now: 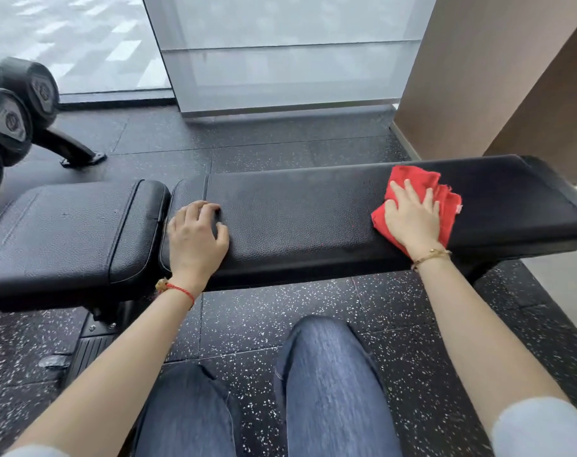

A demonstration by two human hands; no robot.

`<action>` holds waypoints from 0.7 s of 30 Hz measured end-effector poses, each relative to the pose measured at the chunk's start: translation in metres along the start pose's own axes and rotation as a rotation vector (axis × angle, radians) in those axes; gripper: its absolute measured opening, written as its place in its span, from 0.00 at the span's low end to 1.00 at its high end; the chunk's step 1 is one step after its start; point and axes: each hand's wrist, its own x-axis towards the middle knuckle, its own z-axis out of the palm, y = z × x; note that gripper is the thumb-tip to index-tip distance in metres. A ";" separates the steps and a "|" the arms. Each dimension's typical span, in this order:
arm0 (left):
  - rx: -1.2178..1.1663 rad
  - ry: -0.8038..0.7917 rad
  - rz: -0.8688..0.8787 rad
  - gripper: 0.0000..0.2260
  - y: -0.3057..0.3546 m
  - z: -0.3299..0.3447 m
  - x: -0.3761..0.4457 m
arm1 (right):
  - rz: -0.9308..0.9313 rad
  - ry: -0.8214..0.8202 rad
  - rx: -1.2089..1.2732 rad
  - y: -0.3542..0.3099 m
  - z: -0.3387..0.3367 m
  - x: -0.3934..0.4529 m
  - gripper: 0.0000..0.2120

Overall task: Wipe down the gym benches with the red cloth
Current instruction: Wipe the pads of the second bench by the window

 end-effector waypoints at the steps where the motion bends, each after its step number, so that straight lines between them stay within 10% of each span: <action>1: 0.003 0.001 -0.006 0.15 0.001 0.000 0.000 | -0.006 -0.002 -0.004 -0.008 0.001 0.003 0.24; 10: -0.006 0.016 0.005 0.17 0.002 0.000 -0.001 | -0.616 -0.125 0.027 -0.057 0.024 -0.062 0.26; 17: 0.006 0.001 0.002 0.17 0.004 0.000 -0.001 | -0.268 -0.133 -0.013 -0.043 0.008 0.013 0.24; 21: -0.005 0.010 -0.007 0.15 0.003 0.001 -0.001 | -0.381 -0.196 -0.031 -0.110 0.022 0.019 0.25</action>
